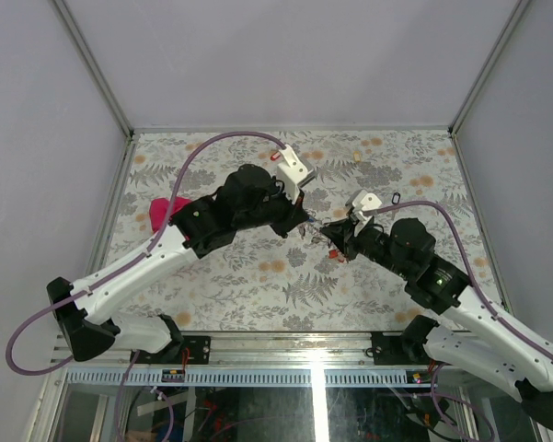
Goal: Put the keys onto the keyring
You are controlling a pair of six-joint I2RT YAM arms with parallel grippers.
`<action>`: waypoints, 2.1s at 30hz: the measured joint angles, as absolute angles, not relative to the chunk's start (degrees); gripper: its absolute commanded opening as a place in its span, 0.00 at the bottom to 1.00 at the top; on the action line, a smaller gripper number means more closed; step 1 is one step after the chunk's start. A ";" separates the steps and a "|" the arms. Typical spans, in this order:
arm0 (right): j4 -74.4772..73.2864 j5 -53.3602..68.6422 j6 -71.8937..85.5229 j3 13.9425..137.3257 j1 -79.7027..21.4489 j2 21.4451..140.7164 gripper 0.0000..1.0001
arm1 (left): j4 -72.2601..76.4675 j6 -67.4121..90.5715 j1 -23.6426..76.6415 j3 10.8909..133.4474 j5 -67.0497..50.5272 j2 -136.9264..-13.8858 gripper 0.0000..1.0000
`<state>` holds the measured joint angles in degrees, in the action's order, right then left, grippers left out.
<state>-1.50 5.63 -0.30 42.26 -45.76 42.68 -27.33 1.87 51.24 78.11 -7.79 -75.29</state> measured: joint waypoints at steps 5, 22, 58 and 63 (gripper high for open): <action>-1.91 4.80 -1.13 42.26 -45.76 41.45 0.00 | -28.16 1.37 50.37 78.11 -8.12 -75.48 0.00; -1.83 8.71 -2.94 43.00 -45.74 41.39 0.42 | -31.79 0.05 49.60 79.05 -10.11 -76.20 0.00; -1.34 38.85 -8.73 45.58 -45.76 43.46 0.33 | -51.27 -26.74 52.21 81.69 -33.19 -72.03 0.00; -0.38 40.86 -8.54 45.58 -45.76 44.82 0.35 | -51.70 -27.46 53.23 82.24 -33.28 -72.03 0.00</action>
